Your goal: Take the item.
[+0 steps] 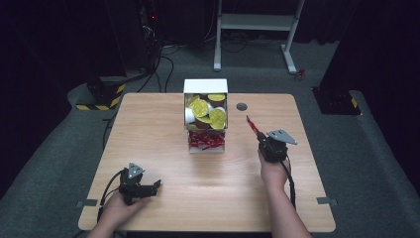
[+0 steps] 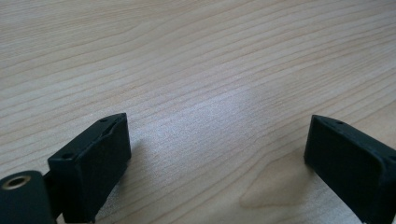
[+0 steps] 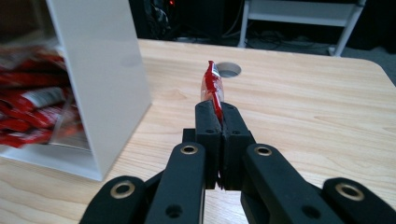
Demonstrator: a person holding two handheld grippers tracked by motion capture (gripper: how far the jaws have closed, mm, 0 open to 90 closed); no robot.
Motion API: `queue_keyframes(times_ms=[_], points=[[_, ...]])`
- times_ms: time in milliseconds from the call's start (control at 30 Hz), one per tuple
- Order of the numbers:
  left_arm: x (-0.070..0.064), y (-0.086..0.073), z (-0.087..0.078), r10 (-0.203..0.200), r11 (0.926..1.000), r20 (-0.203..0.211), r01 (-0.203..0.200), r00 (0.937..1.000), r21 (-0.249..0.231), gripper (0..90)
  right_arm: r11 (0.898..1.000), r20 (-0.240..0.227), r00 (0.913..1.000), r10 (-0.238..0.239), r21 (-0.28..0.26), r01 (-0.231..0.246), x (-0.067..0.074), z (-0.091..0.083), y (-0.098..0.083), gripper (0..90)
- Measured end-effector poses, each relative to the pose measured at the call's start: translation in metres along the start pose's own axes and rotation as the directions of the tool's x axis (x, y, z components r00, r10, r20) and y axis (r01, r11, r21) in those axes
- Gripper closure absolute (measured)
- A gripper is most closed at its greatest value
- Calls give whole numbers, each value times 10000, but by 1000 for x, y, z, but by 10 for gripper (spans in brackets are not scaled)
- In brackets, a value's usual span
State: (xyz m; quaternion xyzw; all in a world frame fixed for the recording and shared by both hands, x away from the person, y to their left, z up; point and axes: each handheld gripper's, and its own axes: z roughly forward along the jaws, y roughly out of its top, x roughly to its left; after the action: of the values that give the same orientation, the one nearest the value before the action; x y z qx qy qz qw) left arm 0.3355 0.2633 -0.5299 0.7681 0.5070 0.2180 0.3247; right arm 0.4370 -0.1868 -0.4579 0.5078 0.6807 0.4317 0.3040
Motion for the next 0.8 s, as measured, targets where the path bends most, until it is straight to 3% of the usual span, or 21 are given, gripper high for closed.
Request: queue_keyframes(times_ms=[400,800], points=[[0,0,0,10,10000,-8,-10,10000,1,75,9974,540,9984,-144,707,106,-9,30,-5,888],[0,0,0,53,10000,-37,-53,10000,0,75,9951,1104,9939,-21,984,-88,-21,41,-5,887]])
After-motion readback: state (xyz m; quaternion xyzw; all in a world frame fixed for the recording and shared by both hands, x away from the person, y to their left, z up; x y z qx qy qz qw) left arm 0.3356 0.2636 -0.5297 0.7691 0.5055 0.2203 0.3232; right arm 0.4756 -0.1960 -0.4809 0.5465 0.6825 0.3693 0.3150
